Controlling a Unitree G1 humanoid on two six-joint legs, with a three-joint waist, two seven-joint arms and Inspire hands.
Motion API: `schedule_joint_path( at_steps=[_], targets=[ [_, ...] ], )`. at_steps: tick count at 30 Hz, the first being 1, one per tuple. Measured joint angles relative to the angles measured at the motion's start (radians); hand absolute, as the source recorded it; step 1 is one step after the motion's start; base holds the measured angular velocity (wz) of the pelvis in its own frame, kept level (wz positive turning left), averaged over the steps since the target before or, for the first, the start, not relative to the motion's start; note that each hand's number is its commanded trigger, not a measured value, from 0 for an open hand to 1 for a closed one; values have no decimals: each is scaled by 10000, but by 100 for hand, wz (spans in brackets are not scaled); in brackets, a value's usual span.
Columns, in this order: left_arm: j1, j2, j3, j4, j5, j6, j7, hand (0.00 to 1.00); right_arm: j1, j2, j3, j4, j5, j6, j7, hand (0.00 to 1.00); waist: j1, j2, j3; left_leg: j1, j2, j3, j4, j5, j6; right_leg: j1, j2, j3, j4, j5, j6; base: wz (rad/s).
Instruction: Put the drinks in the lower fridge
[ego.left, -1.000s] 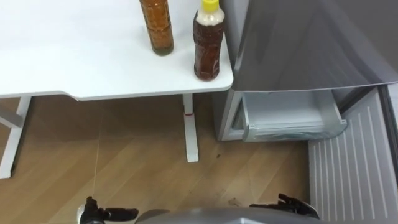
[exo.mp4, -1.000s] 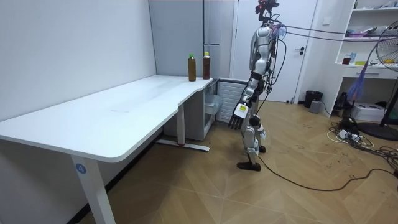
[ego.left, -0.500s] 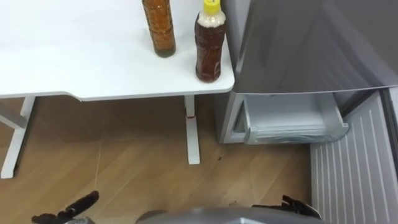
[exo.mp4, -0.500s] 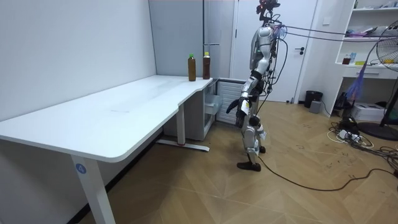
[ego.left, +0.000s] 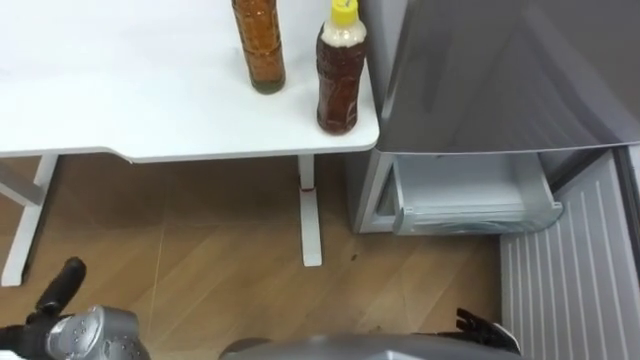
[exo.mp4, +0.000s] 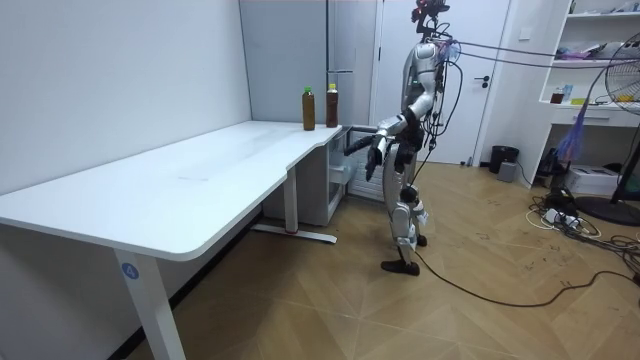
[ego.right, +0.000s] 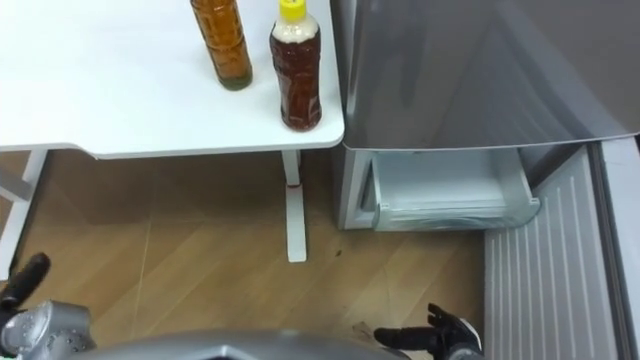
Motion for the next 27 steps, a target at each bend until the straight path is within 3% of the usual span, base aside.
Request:
schedule_joint_path(
  at_steps=[4, 9, 13, 16, 21, 27],
  targets=[
    [-35, 157, 39, -1425, 1394, -240, 199, 0, 45, -16, 1, -58, -26, -10, 47, 0, 177, 3, 0, 27, -3, -68, 0, 1, 0, 9, 5, -37, -10, 0, 0, -2],
    [-71, 409, 69, -3807, 2712, -280, -58, 0, 65, -14, -174, -11, -348, -261, 104, 0, 173, 26, 9, -1, -25, -224, 7, 2, 1, 41, 4, -190, -41, 17, -6, 3],
    [-83, 498, 63, -5120, 2986, -276, -469, 0, 43, -1, -218, 158, -342, -319, 144, 0, 57, -11, 14, 26, -56, -312, 16, 2, 1, 179, 5, -229, -191, 18, -5, 4],
    [-118, 507, 65, -6199, 2990, -262, -978, 0, -29, -3, -244, 304, -270, -460, 325, 0, -110, -6, 20, 6, -60, -321, 19, 2, 1, 182, 4, -218, -199, 17, -4, 0],
    [-710, 665, 62, -7715, 3856, -203, -2186, 0, -31, -2, -507, 414, -241, -552, 621, 0, -187, 3, 54, -120, -77, -398, 55, 2, 0, 164, 18, -190, -286, 23, -10, 5],
    [-1101, 673, -140, -8380, 4641, -127, -3263, 0, -191, -22, -613, 546, -116, -620, 866, 0, -468, 122, 132, -124, -81, -368, 48, 2, 0, 144, 24, -123, -303, 26, -12, 0]
  ],
)
